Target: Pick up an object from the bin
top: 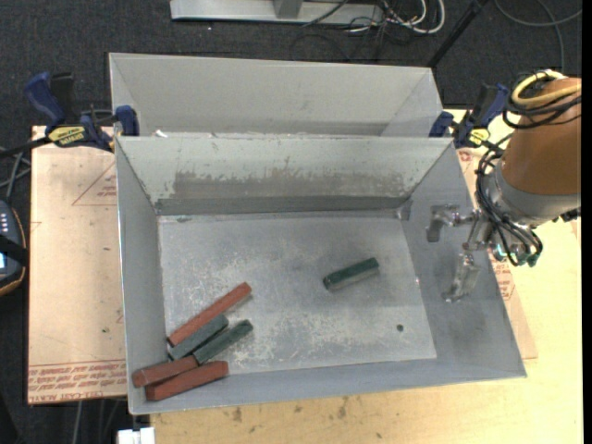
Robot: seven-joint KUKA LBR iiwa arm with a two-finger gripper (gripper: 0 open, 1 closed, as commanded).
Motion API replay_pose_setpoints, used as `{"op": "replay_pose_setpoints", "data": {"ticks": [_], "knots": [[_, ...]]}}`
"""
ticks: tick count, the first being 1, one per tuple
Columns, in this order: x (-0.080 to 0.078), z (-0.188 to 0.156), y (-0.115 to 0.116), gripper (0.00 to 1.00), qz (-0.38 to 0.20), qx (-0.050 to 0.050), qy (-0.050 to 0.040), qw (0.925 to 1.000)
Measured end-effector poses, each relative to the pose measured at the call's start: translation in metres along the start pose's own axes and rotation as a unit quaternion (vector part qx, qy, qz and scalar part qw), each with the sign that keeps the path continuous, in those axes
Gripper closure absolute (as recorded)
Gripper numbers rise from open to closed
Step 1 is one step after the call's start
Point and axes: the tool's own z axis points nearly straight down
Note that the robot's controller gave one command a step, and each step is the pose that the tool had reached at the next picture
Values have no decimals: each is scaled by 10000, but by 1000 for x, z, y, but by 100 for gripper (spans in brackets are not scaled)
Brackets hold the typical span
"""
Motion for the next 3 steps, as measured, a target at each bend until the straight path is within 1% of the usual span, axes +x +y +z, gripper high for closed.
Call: {"op": "replay_pose_setpoints", "data": {"ticks": [1, 2, 3], "knots": [[-2, -4, 1, 0, -16, 7, -35, 10000], [-18, 44, 31, 0, -304, 19, -71, 9995], [-50, 96, 54, 0, -1241, 12, -58, 9922]]}}
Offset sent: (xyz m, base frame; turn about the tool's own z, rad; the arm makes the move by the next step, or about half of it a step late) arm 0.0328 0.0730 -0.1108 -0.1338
